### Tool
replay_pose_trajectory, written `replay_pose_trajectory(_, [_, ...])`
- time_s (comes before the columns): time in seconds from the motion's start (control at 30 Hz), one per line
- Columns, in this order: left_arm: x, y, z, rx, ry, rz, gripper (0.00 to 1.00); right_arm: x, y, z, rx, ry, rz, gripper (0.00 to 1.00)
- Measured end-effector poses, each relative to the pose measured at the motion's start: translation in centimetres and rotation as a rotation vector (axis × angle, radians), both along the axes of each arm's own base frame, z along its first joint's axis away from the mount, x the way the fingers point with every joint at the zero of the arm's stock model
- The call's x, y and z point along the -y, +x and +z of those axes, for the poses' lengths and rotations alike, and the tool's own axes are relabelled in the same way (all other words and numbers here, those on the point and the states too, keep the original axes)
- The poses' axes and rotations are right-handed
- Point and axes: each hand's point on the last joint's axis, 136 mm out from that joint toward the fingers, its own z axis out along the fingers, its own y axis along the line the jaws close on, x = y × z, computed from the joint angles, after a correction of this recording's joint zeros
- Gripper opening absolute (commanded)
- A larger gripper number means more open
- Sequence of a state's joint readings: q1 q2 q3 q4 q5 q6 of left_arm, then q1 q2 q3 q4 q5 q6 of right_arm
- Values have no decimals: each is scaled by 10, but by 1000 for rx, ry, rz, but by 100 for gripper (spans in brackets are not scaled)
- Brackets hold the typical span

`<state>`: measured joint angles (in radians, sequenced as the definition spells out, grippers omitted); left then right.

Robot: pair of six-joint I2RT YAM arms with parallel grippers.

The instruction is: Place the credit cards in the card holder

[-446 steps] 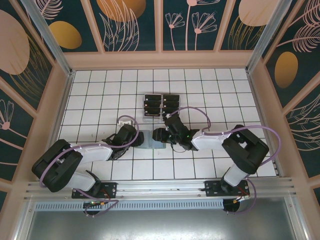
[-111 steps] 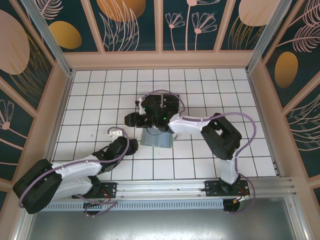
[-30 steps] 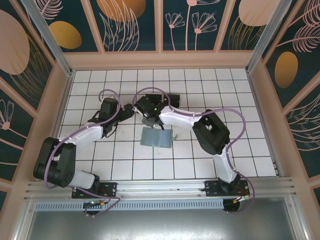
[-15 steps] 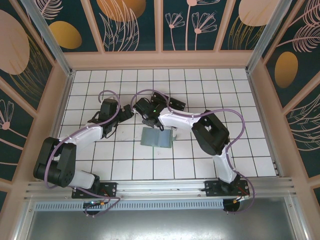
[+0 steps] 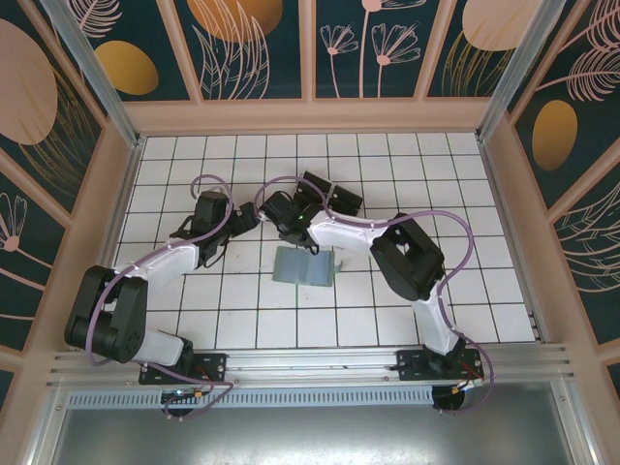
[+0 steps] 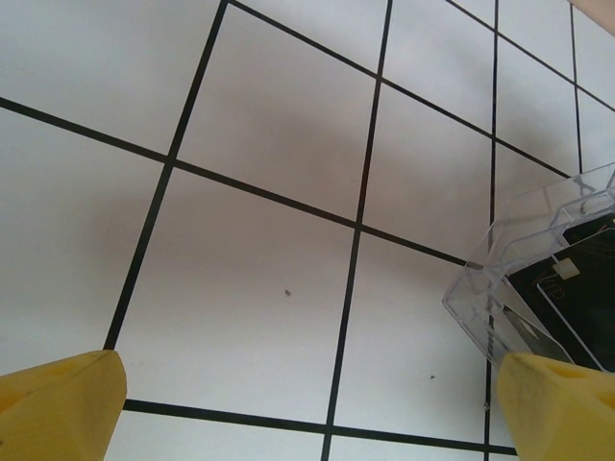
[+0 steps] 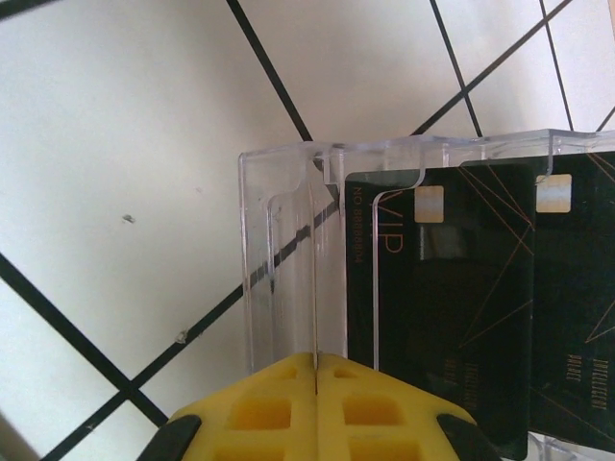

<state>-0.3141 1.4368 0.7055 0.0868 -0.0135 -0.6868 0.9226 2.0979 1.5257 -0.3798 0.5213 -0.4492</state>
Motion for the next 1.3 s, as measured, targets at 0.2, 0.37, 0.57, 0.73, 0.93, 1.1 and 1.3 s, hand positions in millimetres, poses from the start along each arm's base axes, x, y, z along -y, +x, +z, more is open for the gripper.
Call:
replay_pose_trajectory(0.2, [4,3,5,20,-23,-10,99,11,13,-4,10,-14,-24,0])
replay_pose_trajectory(0.37, [7,3,5,22,-34,-20,98,13,17,-3,16,-10,-33,0])
replay_pose_trajectory(0.57, [6,0,1,13,-32,-21,98,7,21,8,28,11,-37,0])
replay_pose_trajectory(0.73, [6,-1,-1,8,-32,-23,99,-4,23,23,48,49,-40,0])
replay_pose_trajectory(0.93, [6,-2,-2,4,-31,-24,99,-19,9,45,63,110,-43,0])
replay_pose_trajectory(1.1, [7,-4,-5,-3,-34,-29,98,-28,-7,66,57,207,-92,0])
replay_pose_trajectory(1.3, [15,-14,-11,-18,-27,-64,99,-26,-42,80,-18,395,-204,0])
